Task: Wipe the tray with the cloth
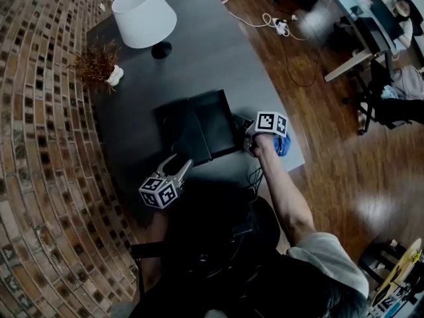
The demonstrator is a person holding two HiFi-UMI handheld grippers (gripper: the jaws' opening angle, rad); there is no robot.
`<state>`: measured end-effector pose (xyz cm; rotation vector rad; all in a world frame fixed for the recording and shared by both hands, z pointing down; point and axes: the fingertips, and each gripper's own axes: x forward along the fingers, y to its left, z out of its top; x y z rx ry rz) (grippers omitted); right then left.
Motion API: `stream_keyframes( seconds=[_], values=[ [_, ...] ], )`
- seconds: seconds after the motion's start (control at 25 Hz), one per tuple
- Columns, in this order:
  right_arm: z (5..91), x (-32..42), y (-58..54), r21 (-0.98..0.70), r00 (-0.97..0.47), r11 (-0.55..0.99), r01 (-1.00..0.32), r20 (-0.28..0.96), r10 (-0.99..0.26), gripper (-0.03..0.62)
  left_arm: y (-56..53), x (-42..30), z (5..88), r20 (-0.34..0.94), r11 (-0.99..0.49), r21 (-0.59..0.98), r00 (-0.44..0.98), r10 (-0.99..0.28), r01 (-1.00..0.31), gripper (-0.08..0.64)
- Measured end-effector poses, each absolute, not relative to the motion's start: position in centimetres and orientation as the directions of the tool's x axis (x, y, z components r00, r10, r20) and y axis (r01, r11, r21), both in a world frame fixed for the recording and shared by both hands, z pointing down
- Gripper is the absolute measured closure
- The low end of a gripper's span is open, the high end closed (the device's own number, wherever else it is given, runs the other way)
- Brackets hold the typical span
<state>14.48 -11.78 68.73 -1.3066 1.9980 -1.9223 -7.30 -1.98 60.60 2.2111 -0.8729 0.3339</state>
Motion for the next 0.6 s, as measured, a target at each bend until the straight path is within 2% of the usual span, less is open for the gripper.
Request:
stream_keyframes(
  seconds=[0.12, 0.16, 0.2, 0.32, 0.4, 0.44, 0.48, 0.52, 0.56, 0.6],
  values=[
    [68.7, 14.5, -11.9, -0.836, -0.611, -0.153, -0.527, 0.498, -0.615, 0.528, -2.0, -7.4, 60.6, 0.472, -0.511, 0.526, 0.733, -0.49, -0.68, 0.351],
    [68.2, 14.6, -11.9, -0.833, -0.598, -0.148, -0.533, 0.495, -0.63, 0.491, -2.0, -7.6, 60.6, 0.474, -0.511, 0.522, 0.73, -0.492, -0.683, 0.35],
    [67.4, 14.7, -12.0, -0.837, -0.586, -0.136, -0.53, 0.478, -0.654, 0.491, -2.0, -7.6, 60.6, 0.475, -0.511, 0.519, 0.728, -0.494, -0.685, 0.351],
    [63.4, 15.8, -12.3, -0.883, -0.554, -0.082, -0.462, 0.359, -0.751, 0.489, -1.9, -7.3, 60.6, 0.474, -0.511, 0.519, 0.728, -0.495, -0.685, 0.351],
    [58.4, 17.1, -12.4, -0.91, -0.535, 0.02, -0.414, 0.225, -0.814, 0.488, -1.8, -7.1, 60.6, 0.475, -0.512, 0.516, 0.727, -0.497, -0.687, 0.351],
    [55.5, 18.2, -12.3, -0.894, -0.517, 0.087, -0.439, 0.173, -0.838, 0.489, -1.9, -7.1, 60.5, 0.476, -0.514, 0.513, 0.726, -0.497, -0.688, 0.351],
    [52.9, 19.7, -12.1, -0.839, -0.495, 0.148, -0.523, 0.158, -0.855, 0.488, -2.0, -7.2, 60.4, 0.478, -0.518, 0.507, 0.725, -0.496, -0.689, 0.351],
    [51.1, 21.5, -11.7, -0.736, -0.471, 0.189, -0.65, 0.195, -0.86, 0.488, -2.1, -7.3, 60.4, 0.48, -0.523, 0.502, 0.725, -0.494, -0.689, 0.351],
    [50.7, 23.4, -11.1, -0.58, -0.443, 0.213, -0.786, 0.288, -0.849, 0.482, -2.2, -7.4, 60.3, 0.482, -0.528, 0.498, 0.726, -0.491, -0.688, 0.351],
    [51.7, 25.1, -10.1, -0.385, -0.401, 0.239, -0.891, 0.421, -0.814, 0.407, -2.2, -7.3, 60.3, 0.483, -0.53, 0.498, 0.727, -0.488, -0.686, 0.351]
  ],
)
